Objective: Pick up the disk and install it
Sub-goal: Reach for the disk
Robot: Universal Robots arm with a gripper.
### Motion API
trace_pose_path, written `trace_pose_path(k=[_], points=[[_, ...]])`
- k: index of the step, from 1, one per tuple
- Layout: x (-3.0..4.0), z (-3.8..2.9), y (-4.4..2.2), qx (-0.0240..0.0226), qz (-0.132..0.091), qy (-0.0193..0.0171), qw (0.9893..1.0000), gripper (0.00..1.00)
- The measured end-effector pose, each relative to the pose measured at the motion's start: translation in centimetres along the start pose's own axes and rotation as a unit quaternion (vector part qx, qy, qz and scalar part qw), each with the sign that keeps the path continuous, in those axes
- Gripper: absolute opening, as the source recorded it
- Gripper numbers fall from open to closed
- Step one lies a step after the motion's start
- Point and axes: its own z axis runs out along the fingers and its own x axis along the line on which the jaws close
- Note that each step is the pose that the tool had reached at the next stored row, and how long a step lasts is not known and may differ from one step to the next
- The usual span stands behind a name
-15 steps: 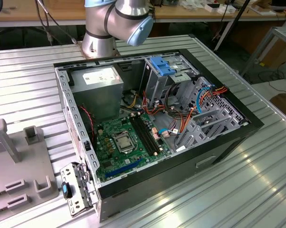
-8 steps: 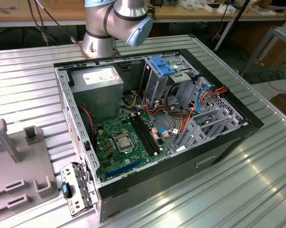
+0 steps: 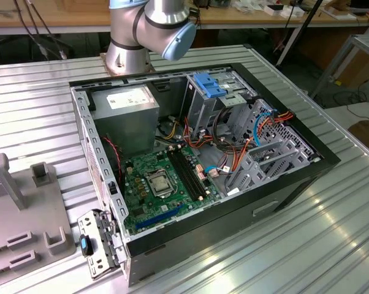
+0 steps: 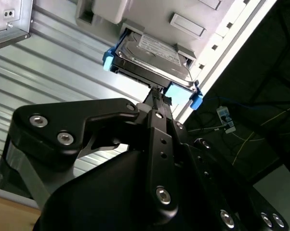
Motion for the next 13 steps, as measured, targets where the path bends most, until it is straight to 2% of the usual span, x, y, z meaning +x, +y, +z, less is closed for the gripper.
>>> trace_pose_path(k=[1,3,13], points=[[0.41,-0.01,-0.03,-0.0001,0.000,-0.0001,1.0000,0.11],[0.71,-0.01,-0.06,0.0000,0.000,0.0000,1.0000,0.11],[0.72,-0.02,-0.06,0.0000,0.000,0.0000,1.0000,0.11]])
